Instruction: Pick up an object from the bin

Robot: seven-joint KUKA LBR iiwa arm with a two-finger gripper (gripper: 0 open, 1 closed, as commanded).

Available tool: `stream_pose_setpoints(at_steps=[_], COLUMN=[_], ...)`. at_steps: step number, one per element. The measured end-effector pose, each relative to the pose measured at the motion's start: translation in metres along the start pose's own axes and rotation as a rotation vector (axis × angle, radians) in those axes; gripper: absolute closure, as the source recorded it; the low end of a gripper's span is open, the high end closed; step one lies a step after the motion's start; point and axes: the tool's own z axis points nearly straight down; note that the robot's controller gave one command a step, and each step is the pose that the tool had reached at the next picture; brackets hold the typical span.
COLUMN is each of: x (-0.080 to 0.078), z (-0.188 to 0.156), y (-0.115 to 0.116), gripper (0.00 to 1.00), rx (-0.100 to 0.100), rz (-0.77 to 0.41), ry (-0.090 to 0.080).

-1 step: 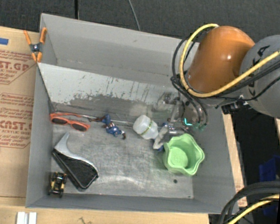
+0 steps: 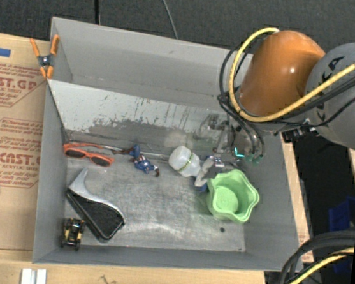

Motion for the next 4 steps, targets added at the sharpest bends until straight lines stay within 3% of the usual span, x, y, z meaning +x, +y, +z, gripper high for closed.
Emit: stream_pose_setpoints(at_steps=[1,2,3,4], x=[-0.001,0.0,-0.002,0.005], z=[0.05,0.076,0.104,0.127], y=[-0.023,-0.041,-0.064,-0.081], gripper=[0.0,0.0,0.0,0.0], rx=[0.0,0.0,0.0,-0.001], rz=[-0.002,-0.187,-0.305,-0.062], ry=[-0.007,0.004,-0.009,0.001])
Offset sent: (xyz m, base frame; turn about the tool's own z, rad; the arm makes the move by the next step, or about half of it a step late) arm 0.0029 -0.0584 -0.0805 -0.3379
